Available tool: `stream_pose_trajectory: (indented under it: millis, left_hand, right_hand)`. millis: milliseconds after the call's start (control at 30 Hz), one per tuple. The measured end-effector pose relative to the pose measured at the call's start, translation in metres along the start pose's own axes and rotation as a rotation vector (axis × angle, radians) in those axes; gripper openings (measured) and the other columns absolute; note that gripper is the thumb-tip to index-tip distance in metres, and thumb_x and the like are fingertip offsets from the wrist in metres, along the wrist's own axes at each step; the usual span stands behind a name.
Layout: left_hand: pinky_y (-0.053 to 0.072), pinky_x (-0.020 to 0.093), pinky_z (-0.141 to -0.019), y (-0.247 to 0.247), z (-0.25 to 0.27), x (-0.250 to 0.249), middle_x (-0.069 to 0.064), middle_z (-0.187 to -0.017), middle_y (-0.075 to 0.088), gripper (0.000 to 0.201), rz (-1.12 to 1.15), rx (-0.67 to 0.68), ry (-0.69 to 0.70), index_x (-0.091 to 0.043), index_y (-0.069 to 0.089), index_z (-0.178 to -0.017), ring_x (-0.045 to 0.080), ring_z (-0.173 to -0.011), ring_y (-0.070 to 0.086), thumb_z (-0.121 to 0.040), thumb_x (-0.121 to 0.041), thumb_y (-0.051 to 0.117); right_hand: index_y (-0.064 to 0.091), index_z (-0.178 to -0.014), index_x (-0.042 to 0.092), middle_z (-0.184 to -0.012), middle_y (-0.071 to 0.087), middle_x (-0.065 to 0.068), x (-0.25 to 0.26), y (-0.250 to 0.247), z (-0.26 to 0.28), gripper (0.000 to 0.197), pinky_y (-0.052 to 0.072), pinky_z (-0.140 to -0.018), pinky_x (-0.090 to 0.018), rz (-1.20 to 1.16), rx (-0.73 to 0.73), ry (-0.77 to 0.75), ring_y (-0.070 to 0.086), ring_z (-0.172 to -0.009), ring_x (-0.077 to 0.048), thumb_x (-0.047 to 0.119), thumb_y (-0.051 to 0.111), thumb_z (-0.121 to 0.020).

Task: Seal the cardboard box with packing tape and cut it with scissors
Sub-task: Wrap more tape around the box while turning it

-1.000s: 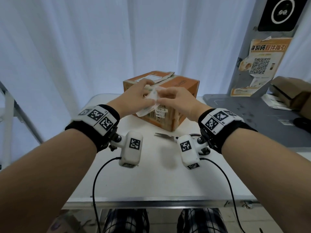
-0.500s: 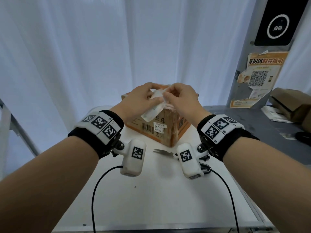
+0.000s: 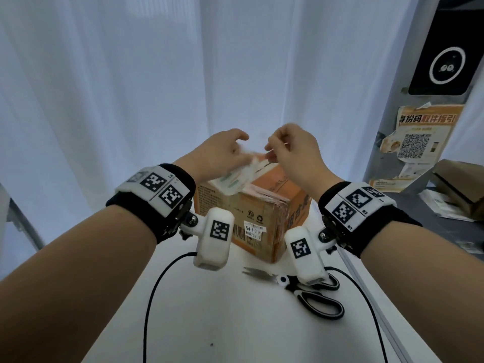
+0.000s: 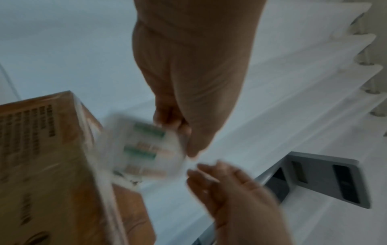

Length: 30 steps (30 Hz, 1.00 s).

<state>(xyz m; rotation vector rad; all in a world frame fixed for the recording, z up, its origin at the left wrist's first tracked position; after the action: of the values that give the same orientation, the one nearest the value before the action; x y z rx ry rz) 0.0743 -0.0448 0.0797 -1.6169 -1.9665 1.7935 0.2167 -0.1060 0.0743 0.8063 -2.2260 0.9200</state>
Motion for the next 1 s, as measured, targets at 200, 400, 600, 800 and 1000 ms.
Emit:
stream_pose_trajectory:
  millis: [200,400,600,800,1000]
  left_hand:
    - [0.040,0.019,-0.064,0.002,-0.004,0.006,-0.003,-0.074,0.054,0.041,-0.027,-0.048,0.021,-0.016,0.054,-0.128,0.009,-0.066,0.050,-0.091,-0.032,0.060]
    - [0.033,0.019,-0.054,0.005,0.001,0.004,-0.005,-0.071,0.052,0.023,-0.067,-0.111,-0.009,-0.019,0.068,-0.096,0.008,-0.062,0.049,-0.089,-0.039,0.060]
    - [0.044,0.021,-0.073,0.001,0.000,-0.001,0.000,-0.095,0.064,0.019,0.171,-0.186,-0.035,-0.016,0.067,-0.095,0.013,-0.086,0.061,-0.080,-0.027,0.072]
    - [0.056,0.033,-0.074,-0.002,-0.003,-0.013,0.012,-0.080,0.070,0.006,0.196,-0.197,-0.020,-0.006,0.066,-0.085,0.020,-0.068,0.066,-0.083,-0.011,0.066]
    - [0.057,0.033,-0.076,-0.009,-0.010,-0.021,0.009,-0.085,0.067,0.018,0.303,-0.264,0.033,0.001,0.067,-0.090,0.021,-0.070,0.069,-0.088,-0.017,0.062]
  right_hand:
    - [0.052,-0.090,0.010,-0.092,0.065,-0.005,0.014,-0.002,-0.018,0.008,0.057,-0.078,-0.036,0.021,0.062,-0.055,0.067,-0.083,-0.017,0.016,0.049,-0.094]
    - [0.055,-0.085,0.016,-0.085,0.064,-0.002,0.018,-0.006,-0.020,0.005,0.056,-0.079,-0.040,0.087,0.126,-0.117,0.063,-0.083,-0.021,0.020,0.058,-0.088]
    - [0.052,-0.086,0.015,-0.083,0.058,-0.001,0.026,0.006,-0.018,0.013,0.047,-0.069,-0.022,0.091,0.232,-0.159,0.054,-0.074,-0.014,0.015,0.065,-0.084]
    - [0.045,-0.124,0.020,-0.110,0.052,0.000,0.013,0.007,-0.015,0.042,0.056,-0.074,-0.034,0.085,0.215,-0.097,0.062,-0.081,-0.021,0.024,0.063,-0.087]
    - [0.047,-0.128,0.019,-0.114,0.060,-0.005,-0.025,0.018,-0.001,0.053,0.053,-0.090,-0.036,-0.265,0.369,0.424,0.065,-0.097,-0.021,0.053,0.054,-0.087]
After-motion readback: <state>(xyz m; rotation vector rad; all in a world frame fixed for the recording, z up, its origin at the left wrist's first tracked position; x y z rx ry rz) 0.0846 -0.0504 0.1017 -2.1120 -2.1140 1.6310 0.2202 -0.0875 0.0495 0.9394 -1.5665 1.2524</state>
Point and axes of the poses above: each hand's wrist, its own z-axis away from the middle knuckle, its own y-axis out of the palm, x = y × z, the point moved 5 cm from there along -z, towards the middle knuckle
